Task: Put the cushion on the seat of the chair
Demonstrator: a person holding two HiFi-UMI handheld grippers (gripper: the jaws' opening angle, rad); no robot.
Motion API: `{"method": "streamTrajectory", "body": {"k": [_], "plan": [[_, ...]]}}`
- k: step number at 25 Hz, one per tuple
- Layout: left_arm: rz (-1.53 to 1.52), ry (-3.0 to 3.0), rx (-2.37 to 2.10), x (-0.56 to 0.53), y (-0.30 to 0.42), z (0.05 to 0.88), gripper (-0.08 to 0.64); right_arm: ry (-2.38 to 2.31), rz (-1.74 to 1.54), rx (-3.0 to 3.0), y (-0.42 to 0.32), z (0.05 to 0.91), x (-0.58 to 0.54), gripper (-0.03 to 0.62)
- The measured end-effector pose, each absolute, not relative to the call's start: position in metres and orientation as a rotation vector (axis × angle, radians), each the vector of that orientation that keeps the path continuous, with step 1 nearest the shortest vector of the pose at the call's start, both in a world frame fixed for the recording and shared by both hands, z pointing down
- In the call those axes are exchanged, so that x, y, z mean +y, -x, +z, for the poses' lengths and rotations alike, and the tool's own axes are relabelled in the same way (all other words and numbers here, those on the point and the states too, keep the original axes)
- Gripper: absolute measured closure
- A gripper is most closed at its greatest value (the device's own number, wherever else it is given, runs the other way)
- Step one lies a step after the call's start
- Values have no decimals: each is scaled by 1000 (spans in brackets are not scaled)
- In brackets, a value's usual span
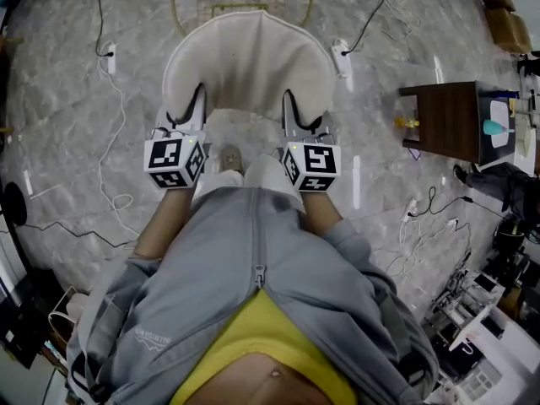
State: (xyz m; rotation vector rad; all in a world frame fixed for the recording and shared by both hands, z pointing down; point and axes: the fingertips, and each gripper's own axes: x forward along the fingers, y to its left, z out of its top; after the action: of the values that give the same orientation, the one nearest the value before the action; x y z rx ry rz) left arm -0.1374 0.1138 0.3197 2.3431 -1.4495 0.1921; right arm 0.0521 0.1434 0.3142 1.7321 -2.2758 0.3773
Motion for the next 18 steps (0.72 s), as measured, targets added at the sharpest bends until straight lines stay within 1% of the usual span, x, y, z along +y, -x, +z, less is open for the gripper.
{"method": "streamTrajectory", "body": {"k": [10, 18], "plan": [[164, -2359, -1480, 60, 131, 311, 495, -1723, 341, -2316, -61, 310, 80, 528], [201, -2337, -1501, -35, 109, 323, 495, -1682, 371, -2336, -84, 325, -20, 527]]}}
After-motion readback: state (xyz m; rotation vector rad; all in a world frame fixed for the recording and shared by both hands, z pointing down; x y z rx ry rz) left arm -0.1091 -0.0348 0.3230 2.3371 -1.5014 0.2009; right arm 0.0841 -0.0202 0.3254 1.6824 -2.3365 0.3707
